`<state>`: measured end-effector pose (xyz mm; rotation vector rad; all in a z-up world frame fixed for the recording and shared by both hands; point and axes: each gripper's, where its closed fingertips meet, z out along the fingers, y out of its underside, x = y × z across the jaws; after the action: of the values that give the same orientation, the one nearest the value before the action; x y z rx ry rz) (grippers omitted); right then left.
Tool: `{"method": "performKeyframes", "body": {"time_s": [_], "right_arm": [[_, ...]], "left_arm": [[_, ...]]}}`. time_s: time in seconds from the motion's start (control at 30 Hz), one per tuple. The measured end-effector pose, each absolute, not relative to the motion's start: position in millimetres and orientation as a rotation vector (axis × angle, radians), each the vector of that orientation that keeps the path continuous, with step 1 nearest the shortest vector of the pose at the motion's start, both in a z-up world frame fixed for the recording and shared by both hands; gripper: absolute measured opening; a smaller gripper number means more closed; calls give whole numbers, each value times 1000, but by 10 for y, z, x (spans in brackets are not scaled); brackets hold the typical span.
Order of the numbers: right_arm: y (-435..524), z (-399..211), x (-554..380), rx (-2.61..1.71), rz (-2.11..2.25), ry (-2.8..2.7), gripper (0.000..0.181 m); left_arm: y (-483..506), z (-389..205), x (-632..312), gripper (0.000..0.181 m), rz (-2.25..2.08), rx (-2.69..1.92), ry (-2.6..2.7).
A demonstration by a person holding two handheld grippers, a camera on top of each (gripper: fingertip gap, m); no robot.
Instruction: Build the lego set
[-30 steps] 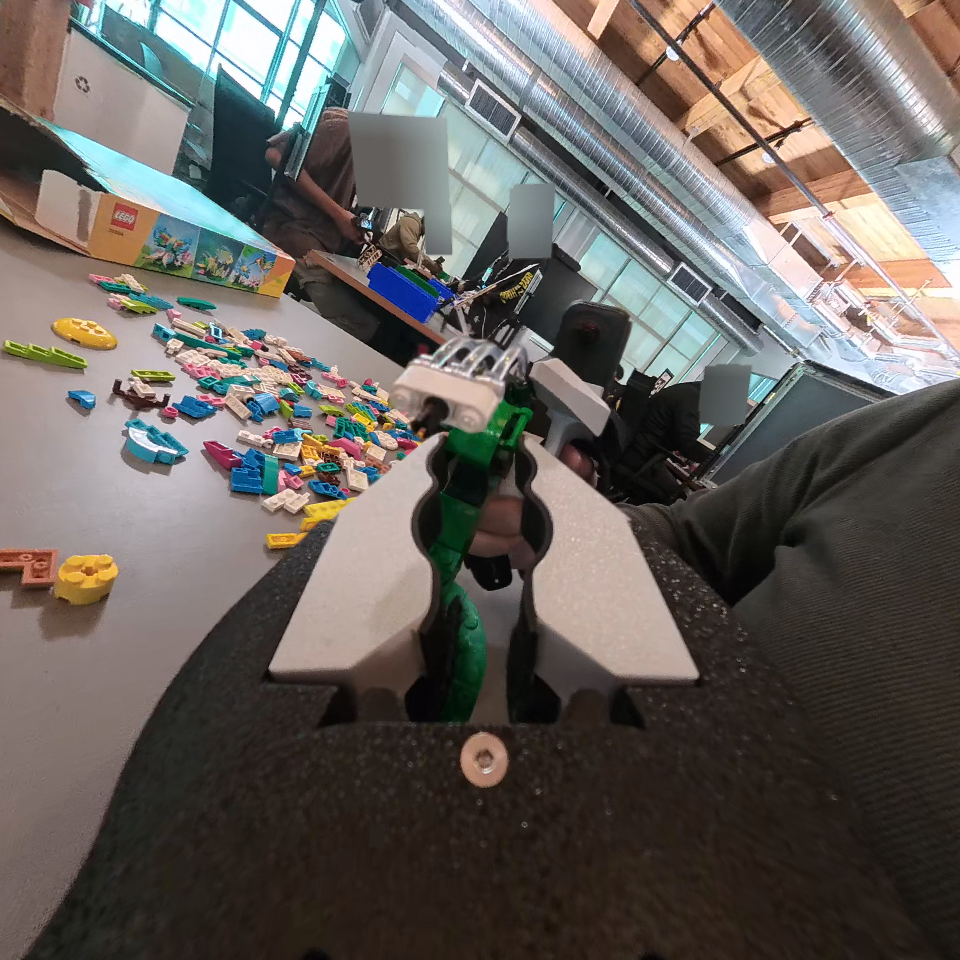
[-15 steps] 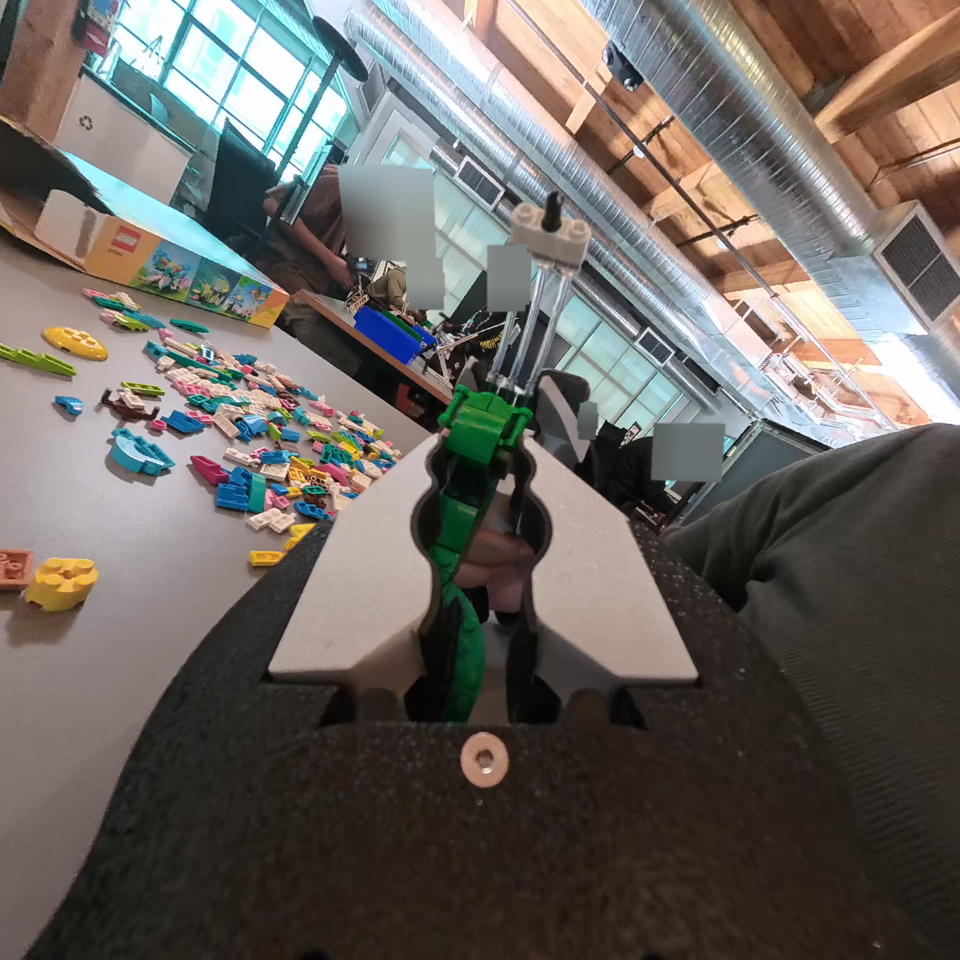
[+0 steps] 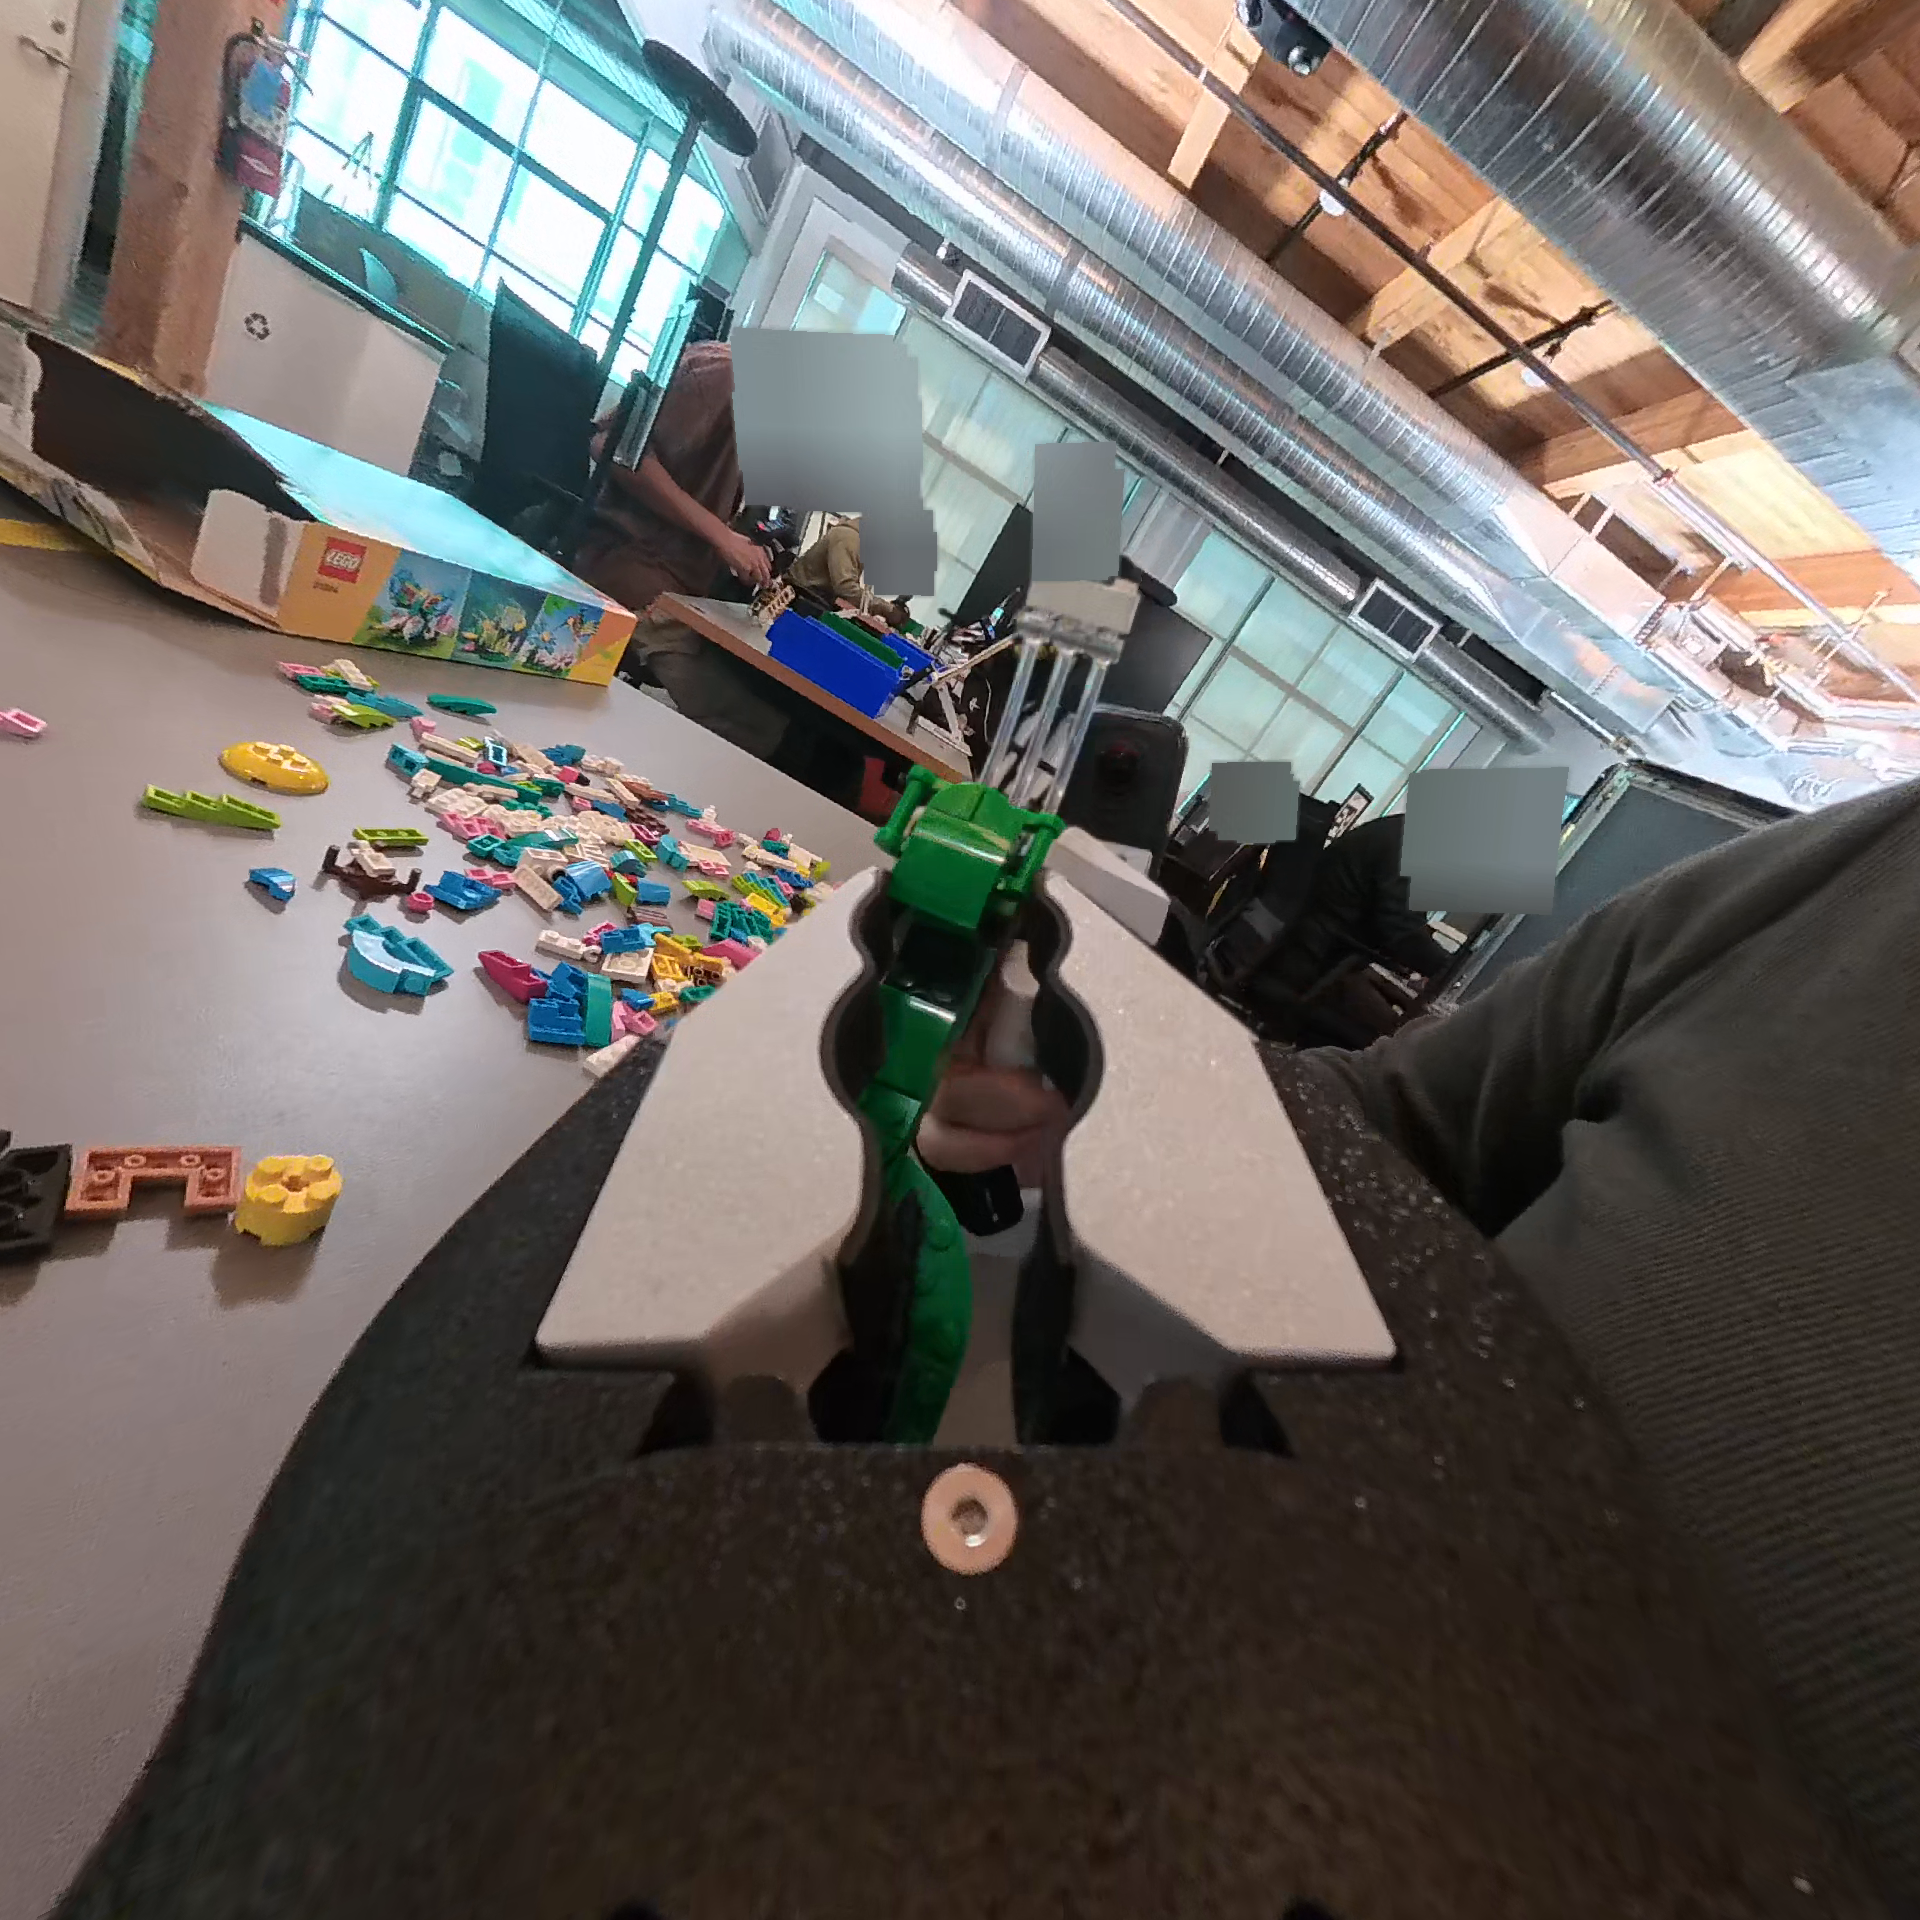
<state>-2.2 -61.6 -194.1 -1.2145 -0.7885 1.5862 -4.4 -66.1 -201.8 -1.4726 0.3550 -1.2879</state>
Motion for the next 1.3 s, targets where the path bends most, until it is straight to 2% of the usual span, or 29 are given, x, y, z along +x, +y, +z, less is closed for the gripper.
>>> {"method": "performKeyframes", "body": {"time_s": [0.37,0.6,0.87,1.3], "right_arm": [[-720,-2095,4,-1222,1435,-1063,22],[-765,-2163,9,-1197,1334,-1170,22],[-771,-2291,32,-1194,1137,-1326,22],[-812,-2312,5,-1211,1153,-1346,22]], "left_arm": [[-747,-2166,-16,23,-1201,-1562,551],[-791,-2353,-8,23,-899,-1644,785],[-790,-2386,-23,23,-851,-1638,821],[-811,-2484,19,23,-827,-1659,877]]}}
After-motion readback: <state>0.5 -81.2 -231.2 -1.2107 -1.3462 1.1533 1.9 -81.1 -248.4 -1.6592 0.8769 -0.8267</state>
